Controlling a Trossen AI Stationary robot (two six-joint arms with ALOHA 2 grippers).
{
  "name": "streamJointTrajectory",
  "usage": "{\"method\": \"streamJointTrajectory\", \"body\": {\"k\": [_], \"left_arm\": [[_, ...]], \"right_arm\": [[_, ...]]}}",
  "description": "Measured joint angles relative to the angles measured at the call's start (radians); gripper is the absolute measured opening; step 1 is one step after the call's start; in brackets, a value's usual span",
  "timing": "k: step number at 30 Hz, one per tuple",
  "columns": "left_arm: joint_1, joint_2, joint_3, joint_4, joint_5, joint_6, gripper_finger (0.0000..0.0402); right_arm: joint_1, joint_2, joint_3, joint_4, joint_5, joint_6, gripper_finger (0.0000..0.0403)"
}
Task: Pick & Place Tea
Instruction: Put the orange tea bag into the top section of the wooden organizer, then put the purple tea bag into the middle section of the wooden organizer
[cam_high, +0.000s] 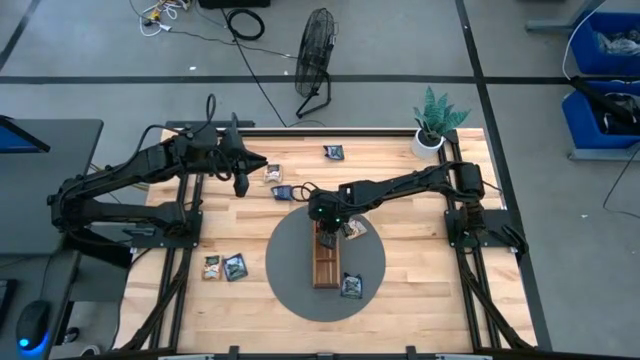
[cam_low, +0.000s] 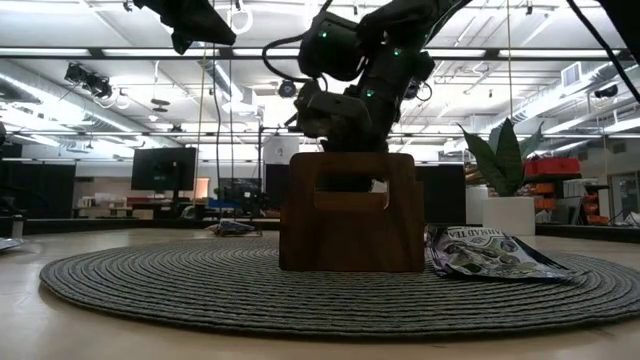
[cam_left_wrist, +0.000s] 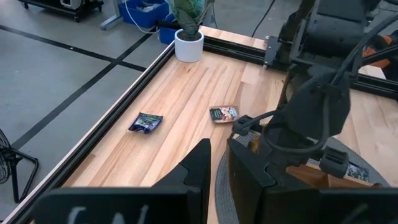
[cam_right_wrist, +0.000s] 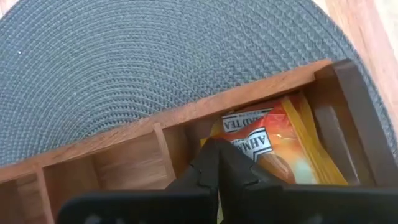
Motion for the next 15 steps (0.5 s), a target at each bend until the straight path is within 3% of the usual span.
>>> {"method": "streamJointTrajectory", "body": {"k": [15], "left_arm": [[0.0, 0.0, 0.0, 0.0, 0.0, 0.002, 0.0053]], "right_arm": [[0.0, -0.03, 0.104, -0.067, 0.045, -0.031, 0.0]]}}
